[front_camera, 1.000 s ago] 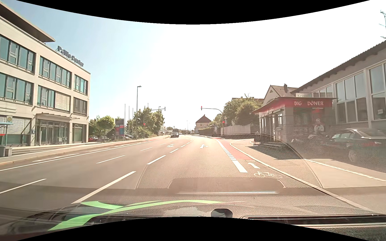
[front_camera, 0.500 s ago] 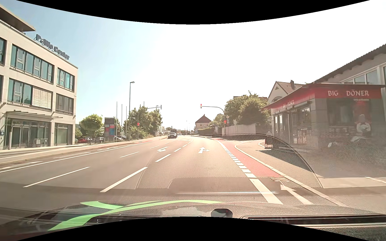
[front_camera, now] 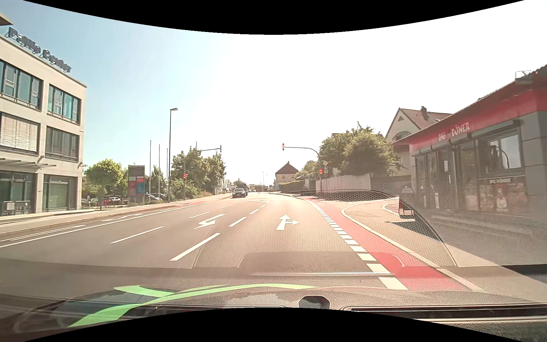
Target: Follow the waypoints while adhering to traffic rules and regulations
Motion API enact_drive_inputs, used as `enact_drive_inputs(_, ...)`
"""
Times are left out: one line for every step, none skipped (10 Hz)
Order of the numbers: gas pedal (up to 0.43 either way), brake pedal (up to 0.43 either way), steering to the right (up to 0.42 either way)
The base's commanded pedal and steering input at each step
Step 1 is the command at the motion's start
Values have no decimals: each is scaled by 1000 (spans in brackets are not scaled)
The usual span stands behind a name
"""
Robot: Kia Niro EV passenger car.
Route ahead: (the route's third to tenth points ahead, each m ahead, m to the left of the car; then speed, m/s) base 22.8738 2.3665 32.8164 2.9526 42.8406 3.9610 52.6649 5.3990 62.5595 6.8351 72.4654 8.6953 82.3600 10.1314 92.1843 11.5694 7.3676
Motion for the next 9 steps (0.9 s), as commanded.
enact_drive_inputs(0, 0, 0)
enact_drive_inputs(0, 0, 0)
enact_drive_inputs(0, 0, 0)
enact_drive_inputs(0, 0, 0)
enact_drive_inputs(0, 0, 0)
enact_drive_inputs(0, 0, 3)
enact_drive_inputs(0, 0, 3)
enact_drive_inputs(47, 0, 3)
enact_drive_inputs(130, 0, 3)
